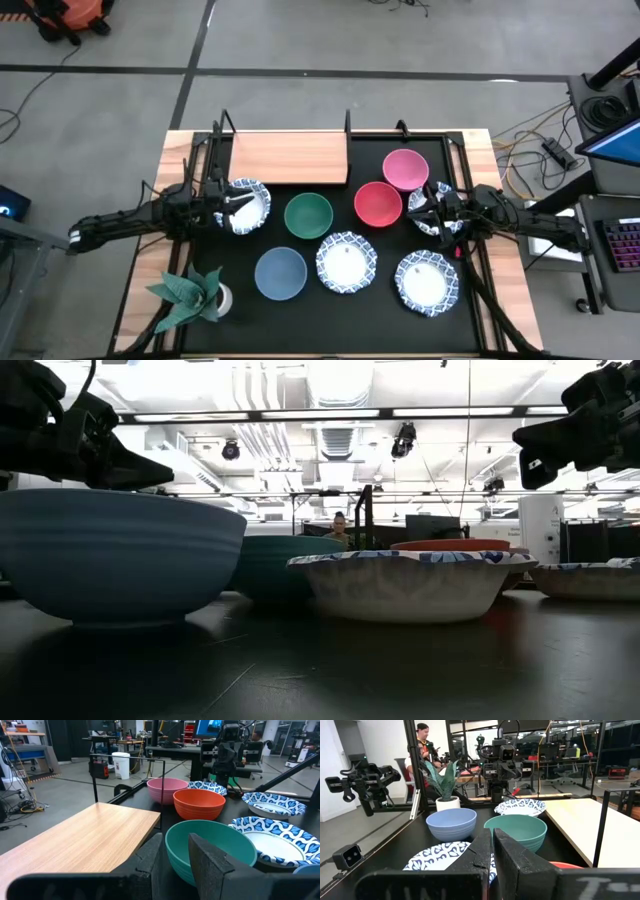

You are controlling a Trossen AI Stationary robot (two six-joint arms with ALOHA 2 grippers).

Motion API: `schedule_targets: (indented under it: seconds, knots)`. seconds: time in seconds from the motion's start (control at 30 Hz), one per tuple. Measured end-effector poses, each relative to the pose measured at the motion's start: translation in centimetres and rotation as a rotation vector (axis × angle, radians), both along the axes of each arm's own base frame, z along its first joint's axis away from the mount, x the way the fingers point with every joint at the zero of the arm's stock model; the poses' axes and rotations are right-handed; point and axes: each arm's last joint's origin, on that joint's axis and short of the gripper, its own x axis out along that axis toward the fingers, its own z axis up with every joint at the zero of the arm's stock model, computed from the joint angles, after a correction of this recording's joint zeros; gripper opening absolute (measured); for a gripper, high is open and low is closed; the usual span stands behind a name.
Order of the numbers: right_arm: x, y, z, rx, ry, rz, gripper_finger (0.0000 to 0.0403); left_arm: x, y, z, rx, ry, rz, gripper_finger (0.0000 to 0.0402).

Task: Place and stack bowls onto a shelf

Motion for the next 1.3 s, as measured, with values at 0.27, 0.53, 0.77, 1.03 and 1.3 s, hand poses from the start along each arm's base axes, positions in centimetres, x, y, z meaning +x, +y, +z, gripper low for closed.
schedule_targets:
  seconds: [0.27, 0.53, 0.77, 1.03, 1.3]
  knots:
    - [0.0, 0.0, 0.0, 0.0, 0.0, 0.0, 0.0009, 0.0, 0.0, 0.0, 0.0, 0.0, 0.0, 0.0075]
    - [0.0, 0.0, 0.0, 0.0, 0.0, 0.0, 0.0009, 0.0, 0.0, 0.0, 0.0, 0.0, 0.0, 0.0075]
    - [0.0, 0.0, 0.0, 0.0, 0.0, 0.0, 0.0009, 0.0, 0.0, 0.0, 0.0, 0.0, 0.0, 0.0075]
    - [0.0, 0.0, 0.0, 0.0, 0.0, 0.0, 0.0009, 0.0, 0.1, 0.1, 0.085, 0.022, 0.02, 0.0075]
    - [0.0, 0.0, 0.2, 0.2, 0.005, 0.007, 0.0009, 0.0, 0.1, 1.1, 0.01, -0.117, 0.025, 0.0075]
